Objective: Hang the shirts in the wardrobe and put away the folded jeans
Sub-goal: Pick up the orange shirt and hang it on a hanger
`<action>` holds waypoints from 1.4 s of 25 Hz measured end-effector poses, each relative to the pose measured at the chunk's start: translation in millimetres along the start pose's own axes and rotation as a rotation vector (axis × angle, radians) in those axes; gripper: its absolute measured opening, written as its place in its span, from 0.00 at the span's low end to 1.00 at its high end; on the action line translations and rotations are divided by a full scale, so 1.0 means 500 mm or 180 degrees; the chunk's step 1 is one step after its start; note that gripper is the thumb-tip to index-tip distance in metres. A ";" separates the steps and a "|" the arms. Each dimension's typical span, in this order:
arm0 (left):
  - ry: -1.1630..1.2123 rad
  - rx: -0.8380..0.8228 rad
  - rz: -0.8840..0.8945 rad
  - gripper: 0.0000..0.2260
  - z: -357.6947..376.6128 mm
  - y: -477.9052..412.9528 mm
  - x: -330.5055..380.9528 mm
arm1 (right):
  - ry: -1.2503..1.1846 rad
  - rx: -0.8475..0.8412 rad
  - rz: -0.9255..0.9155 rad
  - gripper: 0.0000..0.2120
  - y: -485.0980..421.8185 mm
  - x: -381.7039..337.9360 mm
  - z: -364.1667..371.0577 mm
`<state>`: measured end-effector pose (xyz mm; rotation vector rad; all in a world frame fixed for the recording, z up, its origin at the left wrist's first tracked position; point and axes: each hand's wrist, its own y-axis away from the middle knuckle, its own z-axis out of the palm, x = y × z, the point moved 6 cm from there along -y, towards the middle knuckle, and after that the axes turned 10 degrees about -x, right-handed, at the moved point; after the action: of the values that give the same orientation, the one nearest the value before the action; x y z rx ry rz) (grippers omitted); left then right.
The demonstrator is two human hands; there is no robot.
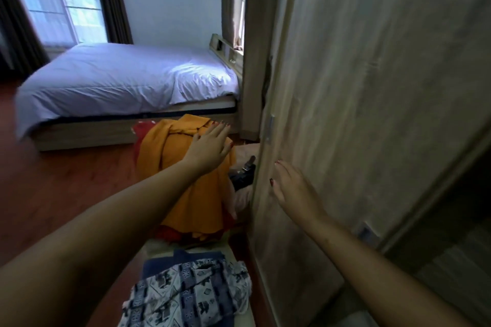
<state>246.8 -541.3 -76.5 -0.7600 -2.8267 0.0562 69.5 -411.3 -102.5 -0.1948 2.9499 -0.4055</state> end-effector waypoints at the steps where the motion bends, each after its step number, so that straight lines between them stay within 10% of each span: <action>1: 0.0087 0.0008 -0.0144 0.24 -0.004 -0.008 -0.061 | -0.0124 -0.0013 -0.0041 0.20 -0.042 -0.020 0.008; 8: 0.0410 0.0080 -0.0975 0.24 0.015 -0.089 -0.466 | -0.0558 -0.0265 -0.0146 0.17 -0.414 -0.160 0.126; 14: 0.0614 0.0045 -0.0707 0.23 0.090 -0.121 -0.526 | -0.0212 -0.0761 -0.0222 0.24 -0.556 -0.222 0.246; 22: 0.2223 0.0852 -0.0647 0.09 0.044 -0.127 -0.526 | -0.1642 0.0392 -0.0466 0.07 -0.535 -0.227 0.171; 27: 0.2393 0.0237 -0.1174 0.11 0.041 -0.221 -0.536 | -0.1314 -0.1074 -0.1395 0.05 -0.417 -0.204 0.259; 31: 0.2070 -0.0673 -0.1089 0.15 0.069 -0.284 -0.503 | -0.1354 -0.1330 -0.0984 0.10 -0.449 -0.159 0.279; 35: 0.2312 -0.0283 -0.0954 0.07 0.071 -0.285 -0.510 | -0.1603 -0.0172 0.0537 0.11 -0.570 -0.112 0.257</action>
<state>384.4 -791.4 -147.8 -0.2729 -2.2125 -0.3267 176.7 -707.8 -137.8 -0.0428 2.4580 -0.2136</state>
